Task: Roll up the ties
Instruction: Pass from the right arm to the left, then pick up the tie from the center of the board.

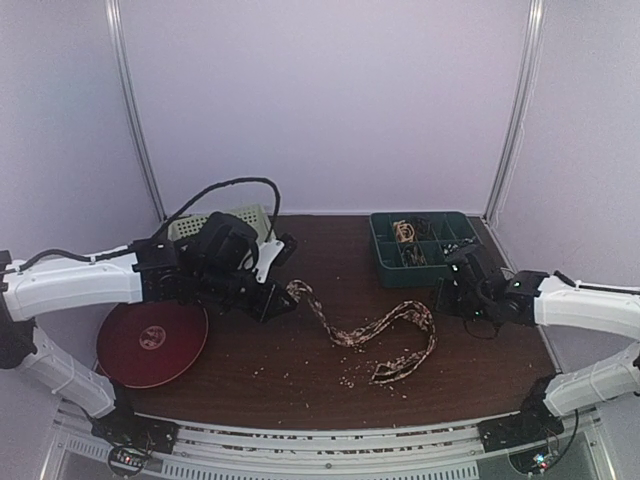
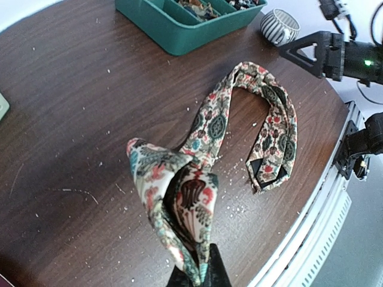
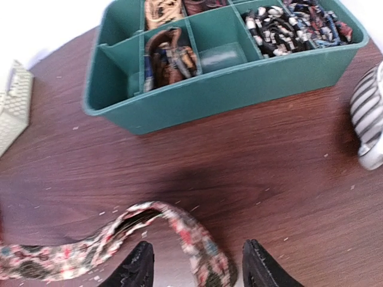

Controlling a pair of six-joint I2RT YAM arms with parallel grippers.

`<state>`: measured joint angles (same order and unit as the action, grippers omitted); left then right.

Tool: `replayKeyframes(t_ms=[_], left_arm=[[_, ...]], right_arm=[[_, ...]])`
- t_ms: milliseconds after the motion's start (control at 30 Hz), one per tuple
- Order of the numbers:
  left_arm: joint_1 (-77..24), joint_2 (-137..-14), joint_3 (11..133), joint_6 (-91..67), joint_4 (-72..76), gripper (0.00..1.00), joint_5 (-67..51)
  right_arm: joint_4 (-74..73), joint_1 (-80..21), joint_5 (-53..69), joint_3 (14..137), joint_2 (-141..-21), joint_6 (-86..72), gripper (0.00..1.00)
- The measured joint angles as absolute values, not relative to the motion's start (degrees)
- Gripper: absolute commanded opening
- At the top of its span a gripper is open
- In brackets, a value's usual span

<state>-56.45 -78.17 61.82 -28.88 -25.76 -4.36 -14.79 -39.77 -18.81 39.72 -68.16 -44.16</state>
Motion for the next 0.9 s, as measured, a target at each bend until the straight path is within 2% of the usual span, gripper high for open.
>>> replayKeyframes(t_ms=[233, 567, 900], left_arm=[[-54.48, -79.31, 62.22, -31.62, -28.56, 0.0, -5.41], [-50.46, -79.09, 60.95, -33.39, -30.28, 0.0, -4.71], [-48.8, -76.47, 58.59, -33.32, -30.98, 0.0, -3.84]], right_arm=[[-13.41, -47.46, -16.88, 36.99, -65.43, -49.84, 0.52], [-15.81, -59.59, -18.31, 38.79, -76.64, -56.9, 0.55], [-20.43, -67.99, -20.51, 40.93, -80.14, -66.28, 0.58]])
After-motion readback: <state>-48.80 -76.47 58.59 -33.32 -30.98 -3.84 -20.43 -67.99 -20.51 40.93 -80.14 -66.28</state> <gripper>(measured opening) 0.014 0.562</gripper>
